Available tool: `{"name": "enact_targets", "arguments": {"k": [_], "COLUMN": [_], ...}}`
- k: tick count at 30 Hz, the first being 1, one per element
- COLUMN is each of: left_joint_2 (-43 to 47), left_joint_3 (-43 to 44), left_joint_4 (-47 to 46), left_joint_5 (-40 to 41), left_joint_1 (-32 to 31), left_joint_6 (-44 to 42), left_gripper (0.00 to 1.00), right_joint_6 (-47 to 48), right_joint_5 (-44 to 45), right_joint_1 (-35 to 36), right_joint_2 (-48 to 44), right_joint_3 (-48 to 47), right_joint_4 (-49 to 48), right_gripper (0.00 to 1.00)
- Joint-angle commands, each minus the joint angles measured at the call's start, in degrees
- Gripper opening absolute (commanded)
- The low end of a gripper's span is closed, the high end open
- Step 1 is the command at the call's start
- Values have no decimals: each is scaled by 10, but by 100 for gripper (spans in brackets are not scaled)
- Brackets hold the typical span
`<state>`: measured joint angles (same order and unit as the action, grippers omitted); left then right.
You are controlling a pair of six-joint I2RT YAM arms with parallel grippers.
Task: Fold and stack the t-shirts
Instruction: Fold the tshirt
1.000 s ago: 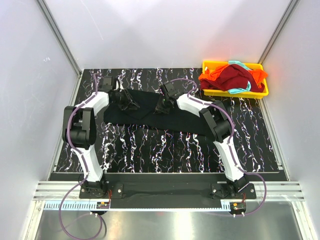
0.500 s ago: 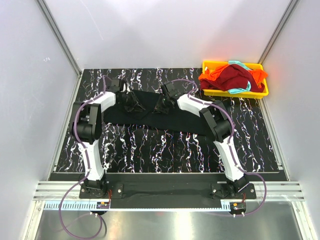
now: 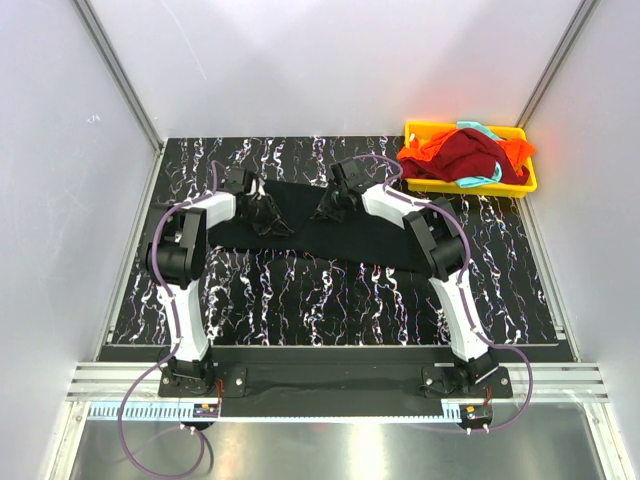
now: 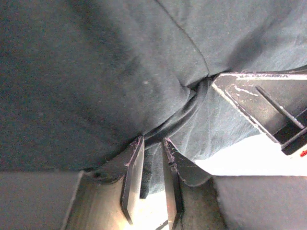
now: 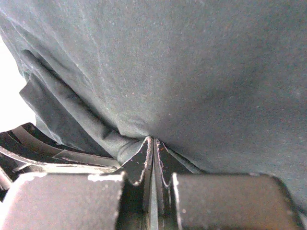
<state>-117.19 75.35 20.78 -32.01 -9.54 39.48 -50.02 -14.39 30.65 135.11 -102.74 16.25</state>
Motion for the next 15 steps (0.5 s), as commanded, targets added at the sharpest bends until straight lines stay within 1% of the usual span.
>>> {"name": "enact_targets", "arguments": {"k": [1, 2, 3, 5, 6, 7, 9, 10, 11, 12, 13, 15], "left_joint_2": [26, 32, 39, 55, 61, 65, 78, 83, 89, 93, 95, 104], "left_joint_3": [8, 14, 20, 48, 54, 65, 70, 72, 73, 72, 71, 61], "left_joint_4": [-11, -6, 0, 27, 35, 37, 40, 41, 41, 46, 47, 54], "left_joint_5": [-21, -16, -7, 0, 1, 1, -2, -2, -3, -2, -2, -2], "left_joint_1": [-10, -11, -9, -4, 4, 10, 35, 44, 63, 72, 80, 94], "left_joint_6": [-12, -18, -35, -51, -62, -63, -70, -73, -77, -84, -88, -97], "left_gripper": [27, 28, 30, 32, 32, 33, 36, 37, 38, 38, 39, 40], "right_joint_6": [4, 11, 15, 36, 41, 46, 58, 61, 68, 71, 74, 83], "right_joint_5": [-2, -4, -7, -12, -13, -23, -34, -47, -52, -55, -58, -68], "right_joint_1": [-5, -5, -8, -9, -9, -9, -9, -9, -9, -9, -9, -9], "right_joint_2": [-2, -12, -19, -35, -41, -48, -65, -70, -82, -89, -95, -111], "right_joint_3": [-16, -12, -6, -4, -2, 3, 16, 20, 27, 32, 35, 41], "right_joint_4": [-14, -10, -7, 21, 32, 37, 54, 60, 63, 69, 73, 73], "right_gripper": [7, 8, 11, 15, 25, 30, 39, 46, 48, 50, 54, 58]}}
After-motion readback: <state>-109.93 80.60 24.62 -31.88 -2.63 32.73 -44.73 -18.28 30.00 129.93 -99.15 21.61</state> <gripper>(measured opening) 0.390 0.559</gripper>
